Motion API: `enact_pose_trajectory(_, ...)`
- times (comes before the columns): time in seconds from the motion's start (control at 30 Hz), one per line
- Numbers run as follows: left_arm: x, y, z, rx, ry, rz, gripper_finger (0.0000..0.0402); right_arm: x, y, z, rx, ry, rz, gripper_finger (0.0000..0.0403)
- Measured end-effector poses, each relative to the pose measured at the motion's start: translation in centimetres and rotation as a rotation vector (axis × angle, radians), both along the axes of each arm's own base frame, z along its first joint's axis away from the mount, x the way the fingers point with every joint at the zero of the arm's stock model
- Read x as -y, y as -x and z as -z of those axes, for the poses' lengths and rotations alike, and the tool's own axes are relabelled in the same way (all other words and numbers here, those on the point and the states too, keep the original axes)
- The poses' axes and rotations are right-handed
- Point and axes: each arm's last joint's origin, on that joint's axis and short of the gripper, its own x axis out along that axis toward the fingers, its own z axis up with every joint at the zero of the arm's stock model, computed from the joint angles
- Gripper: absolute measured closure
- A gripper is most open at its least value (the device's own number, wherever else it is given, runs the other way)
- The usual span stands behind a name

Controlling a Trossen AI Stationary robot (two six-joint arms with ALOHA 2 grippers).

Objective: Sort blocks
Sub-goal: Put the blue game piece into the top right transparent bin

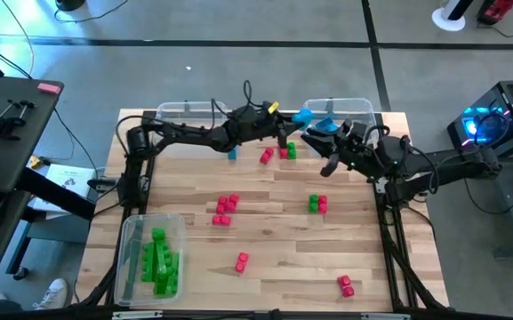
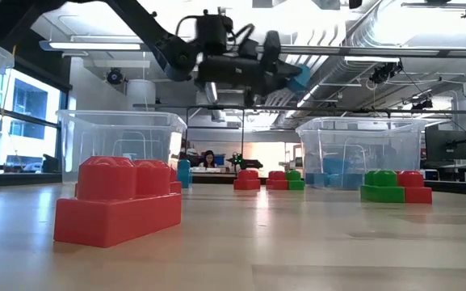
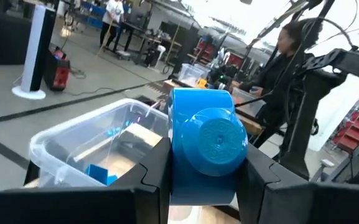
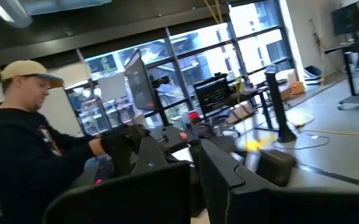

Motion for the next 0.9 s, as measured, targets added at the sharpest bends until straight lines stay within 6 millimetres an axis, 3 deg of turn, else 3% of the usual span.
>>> enact_pose_trajectory(0.13,0.1,-2.8,1.5,0.003,0.032,0.022,0.0310,0.0,0.0,-0.1,0.015,0.000,-0.008,0.0403)
enact_pose_trajectory(0.33,-0.1,-8.5,3.9,-0.045,0.071,0.046,0.0310,0.1,0.1,-0.5,0.051,-0.005,0.004,0.0403)
enact_pose_trajectory(0.47,-1.2,-11.2,4.0,-0.076,0.032,0.038,0.0310,0.1,0.1,-0.7,0.082,-0.007,0.011,0.0403)
enact_pose_trajectory(0.6,-2.1,-12.1,3.8,-0.124,-0.037,0.015,0.0310,0.1,0.1,-0.7,0.083,-0.011,0.008,0.0403)
enact_pose_trajectory(0.8,-3.1,-11.6,2.8,-0.102,-0.067,-0.030,0.0310,-0.2,0.0,-0.7,0.080,-0.009,-0.005,0.0403)
enact_pose_trajectory(0.9,-3.5,-11.4,3.6,-0.184,-0.020,-0.010,0.0304,-0.2,0.0,-0.6,0.077,-0.007,-0.017,0.0403)
